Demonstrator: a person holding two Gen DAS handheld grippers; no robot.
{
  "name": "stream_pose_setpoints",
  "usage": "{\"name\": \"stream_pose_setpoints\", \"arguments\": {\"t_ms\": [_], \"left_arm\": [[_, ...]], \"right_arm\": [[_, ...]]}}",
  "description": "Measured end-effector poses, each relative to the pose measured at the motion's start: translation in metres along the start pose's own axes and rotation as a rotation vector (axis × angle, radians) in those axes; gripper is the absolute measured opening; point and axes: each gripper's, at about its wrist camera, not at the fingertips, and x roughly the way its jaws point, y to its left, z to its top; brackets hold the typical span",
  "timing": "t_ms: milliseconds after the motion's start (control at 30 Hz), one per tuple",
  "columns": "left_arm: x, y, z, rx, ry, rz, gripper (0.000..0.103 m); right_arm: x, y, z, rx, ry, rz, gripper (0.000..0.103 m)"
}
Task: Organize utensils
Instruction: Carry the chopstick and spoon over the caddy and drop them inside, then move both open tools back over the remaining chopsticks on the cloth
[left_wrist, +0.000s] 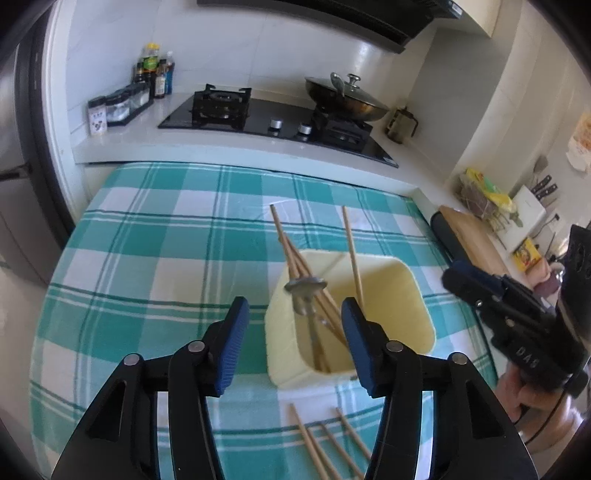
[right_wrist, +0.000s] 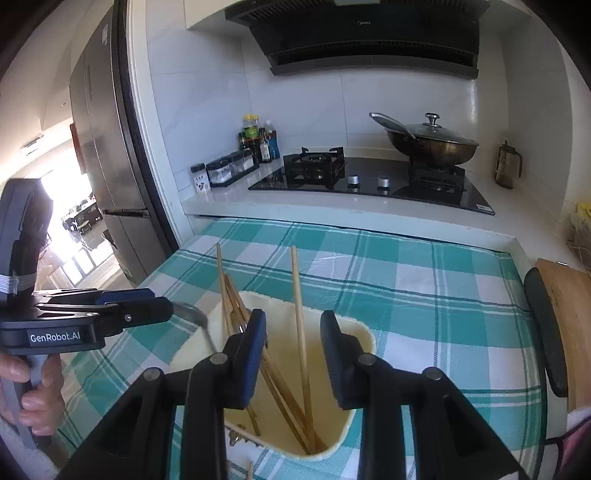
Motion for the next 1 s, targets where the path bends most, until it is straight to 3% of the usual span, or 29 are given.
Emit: {"name": "stream_pose_setpoints", "arguments": {"t_ms": [67, 167, 300, 467, 633, 1000], "left_arm": [[-0.021, 0.007, -0.019, 0.034, 0.019, 0.014, 0.067], [-0.039, 0.02, -0.067, 0.055, 0.071, 0.036, 0.08], [-0.031, 0.031, -0.152, 0.047, 0.151, 0.073, 0.08], [-0.007, 0.031, -0.22, -0.013, 0.125, 0.142, 0.08], [0.008, 0.025, -0.24, -0.018, 0.099, 0.179, 0.08], [0.019, 0.013, -0.247, 0.053, 0.087, 0.235, 0.095]], "right_arm": [[-0.023, 0.001, -0.004, -0.012, -0.007, 0.001, 0.032], [-0.059, 0.004, -0.035, -0.058, 0.02, -0.035, 0.046], [-0.09, -0.004, -0.117, -0.047, 0.104, -0.111, 0.046], [-0.104, -0.022, -0.221, 0.079, 0.184, -0.22, 0.046], [-0.106, -0.036, -0.277, 0.189, 0.238, -0.281, 0.046], [-0.106, -0.032, -0.281, 0.188, 0.238, -0.338, 0.049]]}}
